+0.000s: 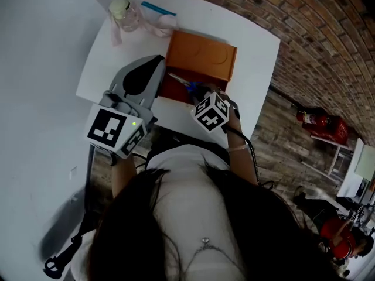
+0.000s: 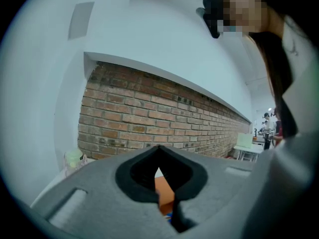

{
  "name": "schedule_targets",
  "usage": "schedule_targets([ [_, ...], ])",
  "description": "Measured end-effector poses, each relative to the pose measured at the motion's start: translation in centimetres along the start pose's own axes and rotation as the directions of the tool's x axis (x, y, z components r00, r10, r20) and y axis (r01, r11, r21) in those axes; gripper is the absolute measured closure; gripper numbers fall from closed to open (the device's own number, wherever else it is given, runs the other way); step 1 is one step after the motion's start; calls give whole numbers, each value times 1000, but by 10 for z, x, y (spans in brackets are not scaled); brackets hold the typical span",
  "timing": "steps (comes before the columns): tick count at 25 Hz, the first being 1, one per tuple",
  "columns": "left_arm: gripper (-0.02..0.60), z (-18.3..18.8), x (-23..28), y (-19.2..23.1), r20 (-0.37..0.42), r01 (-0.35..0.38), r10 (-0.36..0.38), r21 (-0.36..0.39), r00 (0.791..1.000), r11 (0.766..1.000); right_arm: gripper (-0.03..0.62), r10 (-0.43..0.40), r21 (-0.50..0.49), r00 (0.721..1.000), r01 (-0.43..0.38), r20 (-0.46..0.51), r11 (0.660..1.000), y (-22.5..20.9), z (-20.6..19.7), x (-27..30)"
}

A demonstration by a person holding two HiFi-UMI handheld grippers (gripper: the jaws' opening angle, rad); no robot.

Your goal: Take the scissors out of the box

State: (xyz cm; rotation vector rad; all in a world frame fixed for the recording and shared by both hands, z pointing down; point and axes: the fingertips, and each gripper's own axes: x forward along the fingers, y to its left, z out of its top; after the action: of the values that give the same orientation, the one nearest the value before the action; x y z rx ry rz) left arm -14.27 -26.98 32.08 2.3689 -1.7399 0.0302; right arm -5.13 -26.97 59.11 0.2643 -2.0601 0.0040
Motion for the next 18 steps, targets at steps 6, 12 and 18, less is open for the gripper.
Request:
schedule_targets([
  [6, 581, 5, -12, -13, 9, 26, -26, 22, 1000, 999, 497, -47, 28, 999, 46, 25, 999, 3, 1, -13],
  [12, 581, 10, -26, -27, 13, 43, -44, 48, 999, 998, 497, -88, 54, 995, 85, 56, 995, 10, 0, -30],
  [18, 581, 16, -40, -38, 21, 70, -72, 74, 997, 995, 497, -135, 85, 987, 127, 86, 988, 16, 3, -44],
])
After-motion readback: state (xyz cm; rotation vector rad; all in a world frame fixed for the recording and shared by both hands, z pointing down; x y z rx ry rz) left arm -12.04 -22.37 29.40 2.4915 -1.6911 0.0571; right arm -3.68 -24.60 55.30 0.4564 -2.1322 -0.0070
